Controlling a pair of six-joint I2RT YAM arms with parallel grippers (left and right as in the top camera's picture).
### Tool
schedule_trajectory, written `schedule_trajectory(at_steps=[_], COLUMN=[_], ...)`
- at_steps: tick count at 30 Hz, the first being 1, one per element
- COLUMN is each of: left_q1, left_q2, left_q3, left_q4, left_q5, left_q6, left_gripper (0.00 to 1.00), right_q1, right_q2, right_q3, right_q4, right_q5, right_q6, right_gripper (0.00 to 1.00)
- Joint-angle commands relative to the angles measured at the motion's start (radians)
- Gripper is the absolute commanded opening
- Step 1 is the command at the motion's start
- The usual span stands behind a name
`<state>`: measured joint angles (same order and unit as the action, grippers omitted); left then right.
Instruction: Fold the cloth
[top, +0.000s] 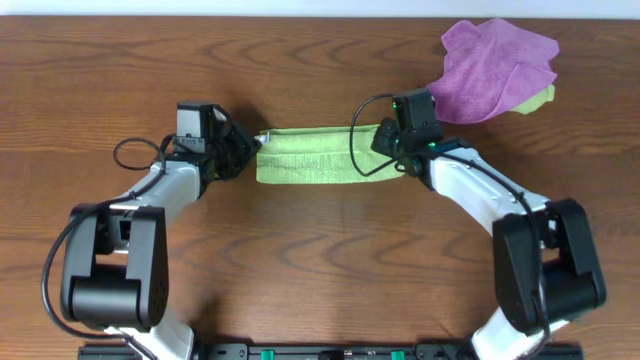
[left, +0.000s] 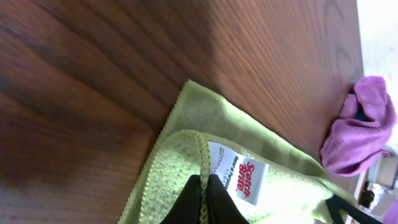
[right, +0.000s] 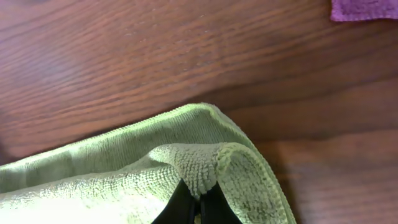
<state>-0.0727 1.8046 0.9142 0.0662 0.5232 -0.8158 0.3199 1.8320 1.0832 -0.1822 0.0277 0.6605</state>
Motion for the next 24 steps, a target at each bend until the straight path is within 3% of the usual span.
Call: schedule_trajectory(at_steps=[1,24], left_q1=[0.007,0.001], left_q2=[0.03,0.127], left_q3=[0.025,0.025], left_q4=[0.013,0.089], left_q5=[-0.029,-0.105], left_q6=[-0.002,0.026], left_gripper=[0.06,0.06], right_q1=[-0.012,-0.011], right_q2=[0.011,0.103], right_q3=[0.022,0.022], right_q4=[0.012,0.042], right_q5=[0.045,0.051], right_q6=[-0.03,-0.037], right_gripper=[0.01,0.01])
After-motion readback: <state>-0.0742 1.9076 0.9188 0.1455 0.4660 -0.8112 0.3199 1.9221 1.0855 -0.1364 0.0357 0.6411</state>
